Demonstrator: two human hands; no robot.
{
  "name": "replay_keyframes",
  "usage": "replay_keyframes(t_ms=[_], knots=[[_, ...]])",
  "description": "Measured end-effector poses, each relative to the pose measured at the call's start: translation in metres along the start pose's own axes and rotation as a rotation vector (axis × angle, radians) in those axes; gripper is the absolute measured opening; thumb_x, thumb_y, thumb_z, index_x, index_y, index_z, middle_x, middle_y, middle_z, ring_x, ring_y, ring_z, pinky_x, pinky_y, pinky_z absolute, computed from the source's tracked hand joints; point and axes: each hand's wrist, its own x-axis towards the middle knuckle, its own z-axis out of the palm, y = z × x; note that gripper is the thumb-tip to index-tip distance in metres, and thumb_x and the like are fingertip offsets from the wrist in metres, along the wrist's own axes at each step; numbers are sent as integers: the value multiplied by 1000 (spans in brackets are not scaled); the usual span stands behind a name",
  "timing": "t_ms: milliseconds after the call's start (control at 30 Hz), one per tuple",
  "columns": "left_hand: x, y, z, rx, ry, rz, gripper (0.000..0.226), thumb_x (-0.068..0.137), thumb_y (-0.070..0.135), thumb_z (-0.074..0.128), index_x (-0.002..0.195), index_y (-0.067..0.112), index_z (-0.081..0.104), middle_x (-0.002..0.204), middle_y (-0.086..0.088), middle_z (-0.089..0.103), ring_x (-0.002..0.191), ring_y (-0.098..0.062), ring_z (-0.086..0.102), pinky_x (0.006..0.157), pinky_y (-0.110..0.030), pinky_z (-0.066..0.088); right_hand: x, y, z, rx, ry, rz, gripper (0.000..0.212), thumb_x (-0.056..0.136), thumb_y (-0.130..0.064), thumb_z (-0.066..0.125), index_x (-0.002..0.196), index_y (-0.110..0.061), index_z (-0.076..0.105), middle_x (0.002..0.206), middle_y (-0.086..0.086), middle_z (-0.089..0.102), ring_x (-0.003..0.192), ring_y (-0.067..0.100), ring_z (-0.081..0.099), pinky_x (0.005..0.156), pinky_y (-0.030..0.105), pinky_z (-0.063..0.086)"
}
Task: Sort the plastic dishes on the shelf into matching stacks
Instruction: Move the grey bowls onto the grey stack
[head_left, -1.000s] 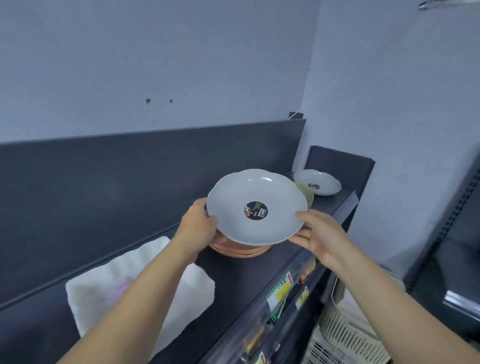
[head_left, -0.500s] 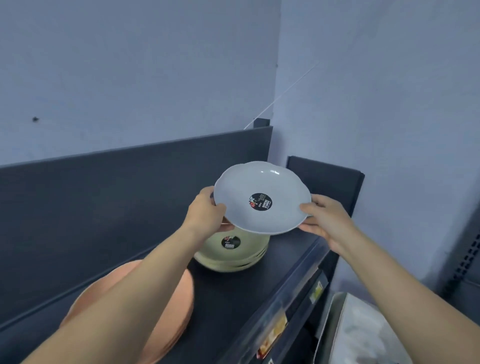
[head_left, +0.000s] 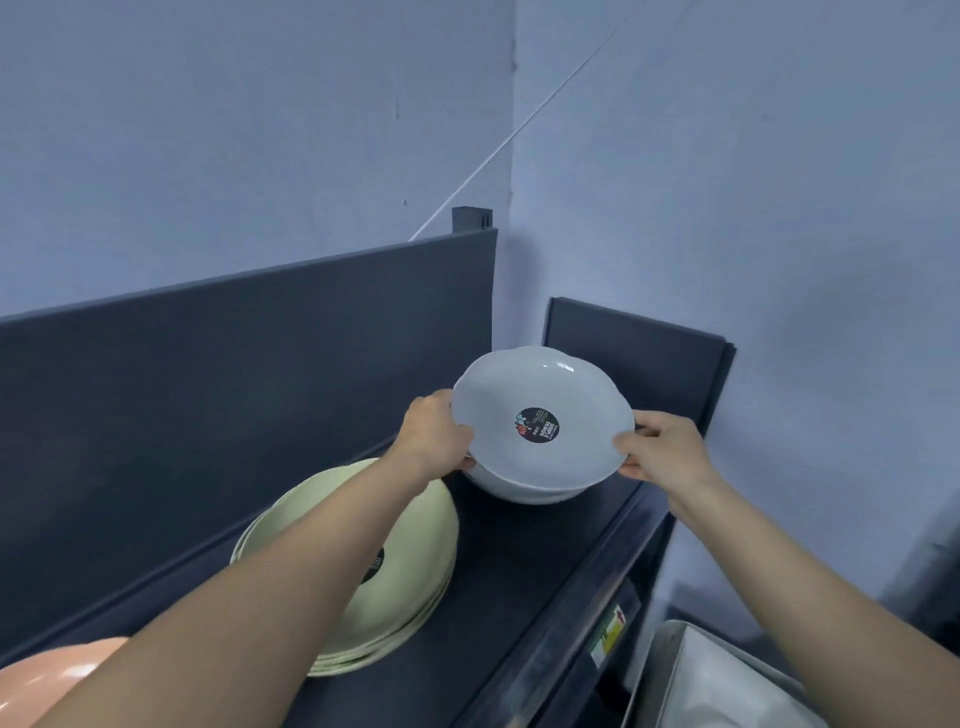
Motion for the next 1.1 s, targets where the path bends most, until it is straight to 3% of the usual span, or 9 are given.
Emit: replay_keyframes(t_ms=[133,267,400,500,600,733,800,867,1100], knots=[[34,-11,14,106,-54,-49,34,78,-6,44,106,-3,64,104,-20,68,97,-37,66,79,-47,59,25,12,7,-106,10,37,28,78,7,55,91,-11,72,71,6,61,61,17,56,57,21,53],[65,-26,19,227,-69,-115,32,79,2,53,110,-2,59,118,-24,59,101,-37,64,81,-44,59,43,22,20,-298,-2,52,21,76,1,54,85,-4,73,62,1,54,59,18,45,61,29,41],[73,-30,18,356,-140,-175,32,77,-2,46,106,-5,60,123,-20,50,104,-35,62,85,-43,57,49,33,32,-421,22,-10,23,79,-2,49,89,3,69,73,7,56,64,19,46,58,27,36],[72,-28,22,467,-186,-161,27,85,-1,42,107,0,58,127,-20,48,116,-33,52,95,-35,50,49,37,33,-465,33,-38,25,82,-6,48,91,-5,71,93,13,61,65,20,49,51,24,36],[68,-24,22,587,-206,-112,33,92,6,40,123,5,53,131,-17,44,127,-30,38,96,-32,41,48,34,31,-523,-6,-40,28,84,-8,47,98,-11,71,102,15,58,70,20,50,51,21,35],[62,-25,14,641,-150,-90,35,91,18,49,123,5,52,134,-17,39,98,-26,50,82,-29,43,44,26,30,-567,2,-42,12,87,-12,48,84,-6,58,104,16,51,79,27,51,66,29,43],[54,-24,3,675,-77,-38,39,91,21,50,128,8,51,134,-14,40,104,-29,53,90,-34,46,37,17,30,-611,22,-86,24,90,-18,50,107,-4,59,119,16,49,105,33,52,88,38,46],[40,-24,-15,754,5,42,44,92,24,48,136,16,47,132,-10,41,115,-29,50,95,-41,47,25,1,34,-659,23,-179,43,93,-23,51,133,-8,49,131,13,45,123,31,43,98,40,43],[-51,-41,-131,1174,294,172,47,93,28,46,140,25,44,126,-2,46,119,-25,47,88,-41,49,-38,-48,94,-832,-248,-552,50,95,-25,50,143,-14,41,143,4,43,134,24,34,105,36,37]])
